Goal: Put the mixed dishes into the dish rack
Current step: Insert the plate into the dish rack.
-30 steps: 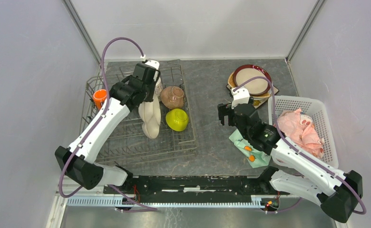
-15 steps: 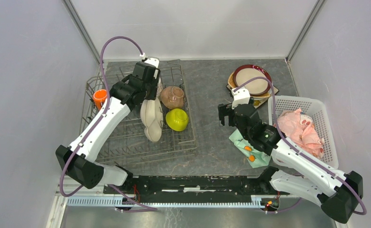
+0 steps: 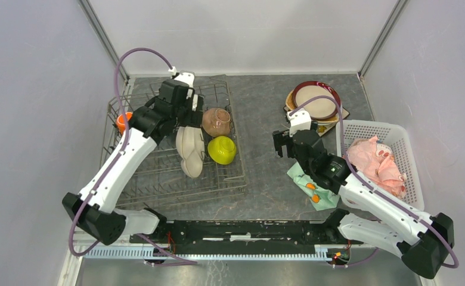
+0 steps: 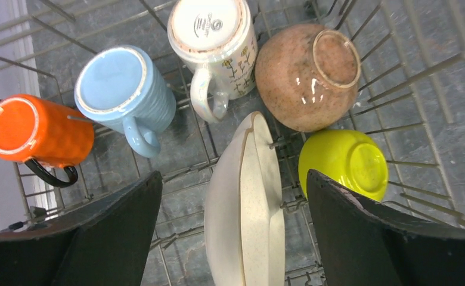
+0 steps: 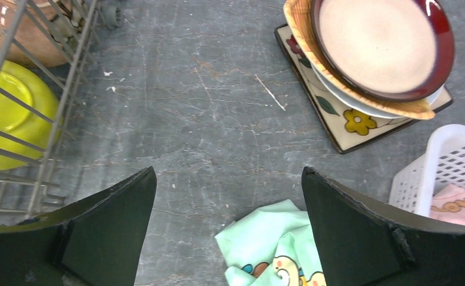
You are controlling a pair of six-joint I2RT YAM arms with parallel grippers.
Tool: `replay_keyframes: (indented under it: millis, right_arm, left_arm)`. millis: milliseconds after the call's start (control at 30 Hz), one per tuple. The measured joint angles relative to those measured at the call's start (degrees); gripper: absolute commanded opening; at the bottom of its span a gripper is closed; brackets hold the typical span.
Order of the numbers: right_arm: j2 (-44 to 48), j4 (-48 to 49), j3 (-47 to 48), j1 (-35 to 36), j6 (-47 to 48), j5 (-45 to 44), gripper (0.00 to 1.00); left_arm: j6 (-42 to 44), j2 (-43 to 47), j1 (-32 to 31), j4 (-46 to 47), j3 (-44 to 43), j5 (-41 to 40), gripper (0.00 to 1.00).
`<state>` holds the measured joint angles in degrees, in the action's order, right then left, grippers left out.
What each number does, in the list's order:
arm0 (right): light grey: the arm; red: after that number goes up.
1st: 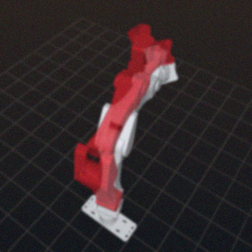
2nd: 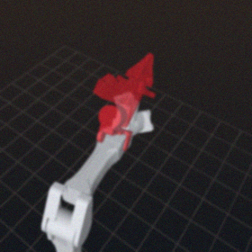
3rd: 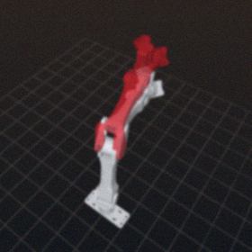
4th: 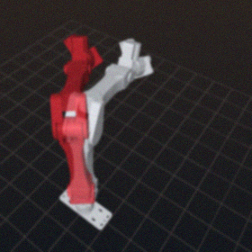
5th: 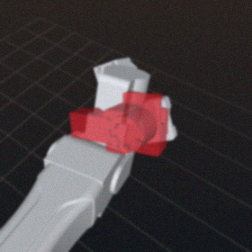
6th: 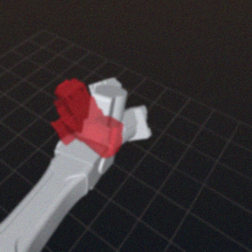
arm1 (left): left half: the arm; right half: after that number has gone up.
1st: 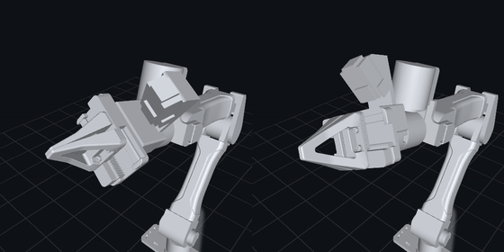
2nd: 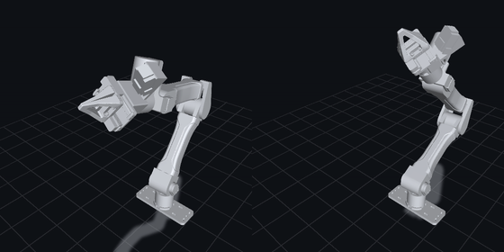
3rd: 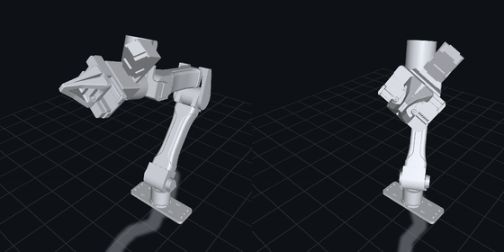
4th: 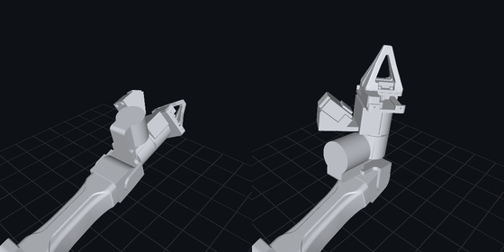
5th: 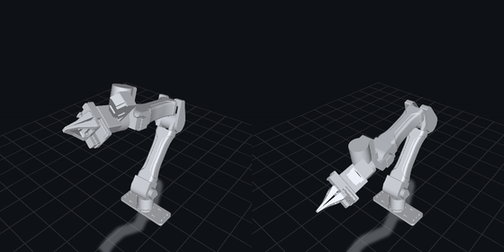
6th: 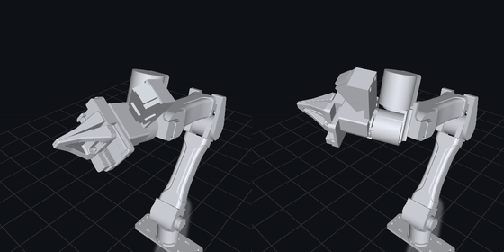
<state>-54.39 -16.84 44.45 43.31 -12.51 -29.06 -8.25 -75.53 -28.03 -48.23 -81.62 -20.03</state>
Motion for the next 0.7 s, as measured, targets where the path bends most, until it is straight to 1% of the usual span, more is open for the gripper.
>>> replay_keyframes:
  millis: [200,300,400,500,633,700]
  right_arm:
    - [-3.34,0.22,2.67,-0.57,6.67,-1.18,0.98]
    - [-5.31,1.55,4.66,-2.36,10.36,-0.87,0.98]
    - [-8.37,2.64,7.04,-5.35,13.40,-0.22,0.92]
    - [-12.13,3.39,9.25,-9.09,16.00,1.22,0.83]
    - [-17.42,3.41,12.07,-13.92,18.97,3.34,0.68]
    - [-19.52,3.50,12.90,-16.00,19.98,4.66,0.64]
  left_arm:
    - [-0.09,5.73,0.00,0.57,-3.30,2.67,1.00]
    - [-0.07,9.68,0.00,1.42,-3.41,3.02,1.00]
    - [-0.28,13.73,0.07,3.58,-2.05,4.02,1.00]
    - [-1.95,17.59,0.11,5.14,0.04,6.75,1.00]
    - [-3.69,21.03,0.11,6.99,2.36,9.49,1.00]
    - [-3.91,22.51,0.11,7.78,4.26,10.12,1.00]
